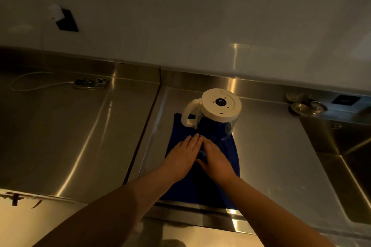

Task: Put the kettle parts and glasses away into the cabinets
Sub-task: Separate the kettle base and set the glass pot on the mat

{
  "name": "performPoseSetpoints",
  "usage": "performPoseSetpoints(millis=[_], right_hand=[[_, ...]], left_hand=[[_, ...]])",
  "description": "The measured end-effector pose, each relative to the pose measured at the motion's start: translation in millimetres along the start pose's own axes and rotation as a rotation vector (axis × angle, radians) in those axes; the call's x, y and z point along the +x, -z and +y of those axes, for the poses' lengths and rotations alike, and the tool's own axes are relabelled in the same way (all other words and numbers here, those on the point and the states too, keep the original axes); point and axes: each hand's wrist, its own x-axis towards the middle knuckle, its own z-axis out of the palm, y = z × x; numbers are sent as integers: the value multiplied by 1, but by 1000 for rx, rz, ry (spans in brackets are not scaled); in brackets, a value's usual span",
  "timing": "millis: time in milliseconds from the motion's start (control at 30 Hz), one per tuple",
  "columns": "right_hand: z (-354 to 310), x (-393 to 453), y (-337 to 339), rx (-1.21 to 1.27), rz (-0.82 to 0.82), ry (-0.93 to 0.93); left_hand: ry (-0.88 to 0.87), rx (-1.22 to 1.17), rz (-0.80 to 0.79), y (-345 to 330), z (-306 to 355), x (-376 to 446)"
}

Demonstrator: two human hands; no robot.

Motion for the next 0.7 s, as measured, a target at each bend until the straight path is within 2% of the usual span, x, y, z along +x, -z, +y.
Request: performPoseSetpoints(millis=[100, 267, 433, 600, 700], right_hand=[[0, -1, -6, -109, -24, 70], [-4, 0, -20, -303, -20, 170], [-11, 3, -28, -326, -48, 198], [-9, 1, -32, -304, -101, 249], [-5, 1, -33, -304, -69, 246]], left_hand=[[-15, 39, -12, 1, -7, -4], [22, 195, -122, -5, -16, -2], [-3, 406, -186, -14, -25, -4], [20, 360, -136, -24, -25, -12], [-1, 344, -124, -25, -25, -12]])
